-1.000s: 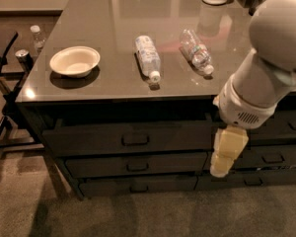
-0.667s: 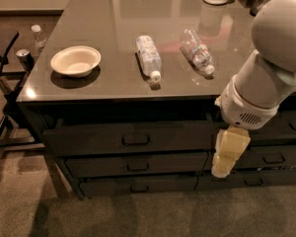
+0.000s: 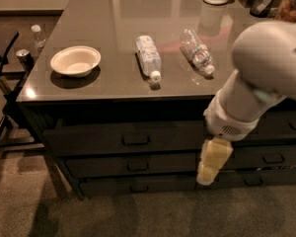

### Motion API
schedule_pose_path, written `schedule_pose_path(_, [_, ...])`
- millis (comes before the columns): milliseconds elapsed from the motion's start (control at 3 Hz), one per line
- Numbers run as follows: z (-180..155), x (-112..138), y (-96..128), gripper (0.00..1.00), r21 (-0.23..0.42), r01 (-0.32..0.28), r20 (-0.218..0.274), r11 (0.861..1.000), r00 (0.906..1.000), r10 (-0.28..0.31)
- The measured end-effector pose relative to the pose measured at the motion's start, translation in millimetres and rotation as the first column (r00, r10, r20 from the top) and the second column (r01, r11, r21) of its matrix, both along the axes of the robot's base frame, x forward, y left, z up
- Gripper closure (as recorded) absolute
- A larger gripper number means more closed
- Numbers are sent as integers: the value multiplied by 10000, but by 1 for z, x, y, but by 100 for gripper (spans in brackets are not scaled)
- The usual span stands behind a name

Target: Open top drawer

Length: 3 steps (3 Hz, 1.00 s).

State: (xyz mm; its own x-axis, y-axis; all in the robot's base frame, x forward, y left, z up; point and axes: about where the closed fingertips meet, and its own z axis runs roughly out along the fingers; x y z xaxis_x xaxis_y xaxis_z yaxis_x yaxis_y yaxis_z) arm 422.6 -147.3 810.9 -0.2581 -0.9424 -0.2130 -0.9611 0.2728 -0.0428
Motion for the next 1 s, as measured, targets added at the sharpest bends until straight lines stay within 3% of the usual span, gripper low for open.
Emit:
schedule_pose_path(333, [-32,10,14,0,278,372,-15,9989,9993,-372])
schedule_pose_path(667, [-69,44,32,0,687,653,-103,9955,9978,-647])
schedule_pose_path(1000, [-70,44,32,0,695,649,-130,9955,9979,-642])
